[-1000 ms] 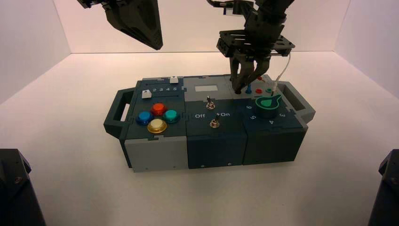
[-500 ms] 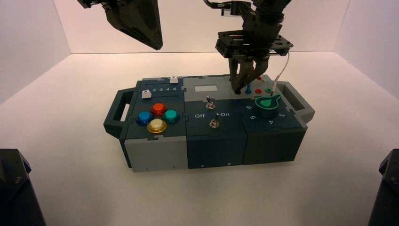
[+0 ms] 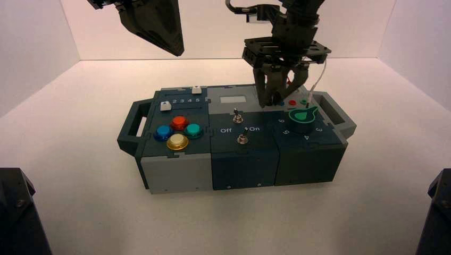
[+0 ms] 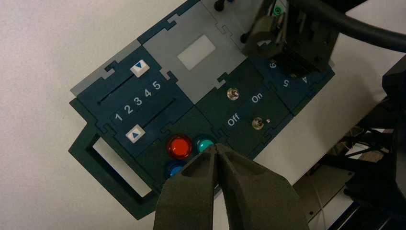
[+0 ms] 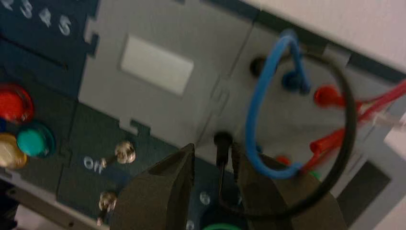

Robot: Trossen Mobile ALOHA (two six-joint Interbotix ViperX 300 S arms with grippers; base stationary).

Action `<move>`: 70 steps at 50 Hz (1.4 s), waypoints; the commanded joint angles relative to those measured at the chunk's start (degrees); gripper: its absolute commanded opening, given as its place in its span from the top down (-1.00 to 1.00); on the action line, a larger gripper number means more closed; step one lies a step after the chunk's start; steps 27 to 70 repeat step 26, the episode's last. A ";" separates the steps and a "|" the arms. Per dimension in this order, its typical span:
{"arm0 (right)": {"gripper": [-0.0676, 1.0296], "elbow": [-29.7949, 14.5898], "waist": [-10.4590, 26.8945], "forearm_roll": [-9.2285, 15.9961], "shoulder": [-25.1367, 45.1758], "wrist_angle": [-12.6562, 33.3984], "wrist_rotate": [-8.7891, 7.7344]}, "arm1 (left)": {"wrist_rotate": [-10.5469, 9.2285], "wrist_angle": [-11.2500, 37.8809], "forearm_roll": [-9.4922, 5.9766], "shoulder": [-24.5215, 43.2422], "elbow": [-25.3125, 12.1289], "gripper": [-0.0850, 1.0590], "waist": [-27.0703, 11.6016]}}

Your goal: Insert the black wire.

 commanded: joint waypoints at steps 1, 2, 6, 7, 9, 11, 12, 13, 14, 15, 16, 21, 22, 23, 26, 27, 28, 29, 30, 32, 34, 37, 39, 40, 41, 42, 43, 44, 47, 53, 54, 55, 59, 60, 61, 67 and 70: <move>0.12 -1.32 1.14 0.18 -3.25 1.58 1.05 | 0.18 -0.26 0.18 -0.79 -1.67 0.91 -0.09; 0.12 -1.49 1.14 0.18 -3.60 1.67 1.23 | 0.26 -0.26 0.35 -0.88 -1.67 0.91 -0.09; 0.12 -1.76 1.14 0.18 -4.48 2.11 1.67 | 0.62 -0.26 0.44 -0.97 -1.76 0.91 -0.09; 0.12 -2.11 1.14 0.18 -5.45 2.37 2.37 | 0.62 -0.26 0.62 -1.23 -1.93 0.91 -0.09; 0.12 -2.37 1.14 0.09 -6.42 2.72 2.64 | 0.70 -0.44 0.70 -1.32 -1.93 0.91 -0.09; 0.12 -2.46 1.14 0.00 -7.38 3.16 3.08 | 0.70 -0.53 0.79 -1.49 -2.02 0.91 -0.09; 0.12 -2.55 1.14 -0.09 -7.82 3.43 3.16 | 0.70 -0.53 0.79 -1.67 -2.02 0.91 -0.09; 0.12 -2.46 1.14 -0.09 -8.09 3.60 3.25 | 0.70 -0.53 0.88 -1.67 -2.02 0.91 -0.09; 0.12 -2.64 1.05 -0.26 -8.79 4.22 3.43 | 0.70 -0.70 0.88 -1.93 -2.11 0.91 -0.09; 0.12 -2.55 1.05 -0.26 -8.96 4.31 3.34 | 0.62 -0.70 0.79 -1.93 -2.11 0.91 -0.09; 0.12 -2.55 1.05 -0.26 -8.96 4.39 3.43 | 0.70 -0.70 0.88 -1.93 -2.20 0.91 -0.09; 0.12 -2.46 1.05 -0.35 -8.96 4.75 3.43 | 0.70 -1.05 0.88 -1.85 -2.37 0.91 -0.09; 0.12 -2.46 1.05 -0.35 -8.96 4.75 3.43 | 0.70 -1.05 0.88 -1.85 -2.37 0.91 -0.09; 0.12 -2.37 1.05 -0.35 -8.70 4.83 3.43 | 0.70 -1.23 0.97 -1.67 -2.46 0.91 -0.09; 0.12 -2.29 1.05 -0.35 -8.17 4.83 3.43 | 0.70 -1.32 1.14 -1.41 -2.55 0.91 -0.09; 0.12 -2.29 1.05 -0.35 -8.17 4.83 3.43 | 0.70 -1.32 1.14 -1.41 -2.55 0.91 -0.09; 0.12 -2.29 1.05 -0.35 -8.17 4.83 3.43 | 0.70 -1.32 1.14 -1.41 -2.55 0.91 -0.09; 0.12 -2.29 1.05 -0.35 -8.17 4.83 3.43 | 0.70 -1.32 1.14 -1.41 -2.55 0.91 -0.09; 0.12 -2.29 1.05 -0.35 -8.17 4.83 3.43 | 0.70 -1.32 1.14 -1.41 -2.55 0.91 -0.09; 0.12 -2.29 1.05 -0.35 -8.17 4.83 3.43 | 0.70 -1.32 1.14 -1.41 -2.55 0.91 -0.09; 0.12 -2.29 1.05 -0.35 -8.17 4.83 3.43 | 0.70 -1.32 1.14 -1.41 -2.55 0.91 -0.09; 0.12 -2.29 1.05 -0.35 -8.17 4.83 3.43 | 0.70 -1.32 1.14 -1.41 -2.55 0.91 -0.09; 0.12 -2.29 1.05 -0.35 -8.17 4.83 3.43 | 0.70 -1.32 1.14 -1.41 -2.55 0.91 -0.09; 0.12 -2.29 1.05 -0.35 -8.17 4.83 3.43 | 0.70 -1.32 1.14 -1.41 -2.55 0.91 -0.09; 0.12 -2.29 1.05 -0.35 -8.17 4.83 3.43 | 0.70 -1.32 1.14 -1.41 -2.55 0.91 -0.09; 0.12 -2.29 1.05 -0.35 -8.17 4.83 3.43 | 0.70 -1.32 1.14 -1.41 -2.55 0.91 -0.09; 0.12 -2.29 1.05 -0.35 -8.17 4.83 3.43 | 0.70 -1.32 1.14 -1.41 -2.55 0.91 -0.09; 0.12 -2.29 1.05 -0.35 -8.17 4.83 3.43 | 0.70 -1.32 1.14 -1.41 -2.55 0.91 -0.09; 0.12 -2.29 1.05 -0.35 -8.17 4.83 3.43 | 0.70 -1.32 1.14 -1.41 -2.55 0.91 -0.09; 0.12 -2.29 1.05 -0.35 -8.17 4.83 3.43 | 0.70 -1.32 1.14 -1.41 -2.55 0.91 -0.09; 0.12 -2.29 1.05 -0.35 -8.17 4.83 3.43 | 0.70 -1.32 1.14 -1.41 -2.55 0.91 -0.09; 0.12 -2.29 1.05 -0.35 -8.17 4.83 3.43 | 0.70 -1.32 1.14 -1.41 -2.55 0.91 -0.09; 0.12 -2.29 1.05 -0.35 -8.17 4.83 3.43 | 0.70 -1.32 1.14 -1.41 -2.55 0.91 -0.09; 0.12 -2.29 1.05 -0.35 -8.17 4.83 3.43 | 0.70 -1.32 1.14 -1.41 -2.55 0.91 -0.09; 0.12 -2.29 1.05 -0.35 -8.17 4.83 3.43 | 0.70 -1.32 1.14 -1.41 -2.55 0.91 -0.09; 0.12 -2.29 1.05 -0.35 -8.17 4.83 3.43 | 0.70 -1.32 1.14 -1.41 -2.55 0.91 -0.09; 0.12 -2.29 1.05 -0.35 -8.17 4.83 3.43 | 0.70 -1.32 1.14 -1.41 -2.55 0.91 -0.09</move>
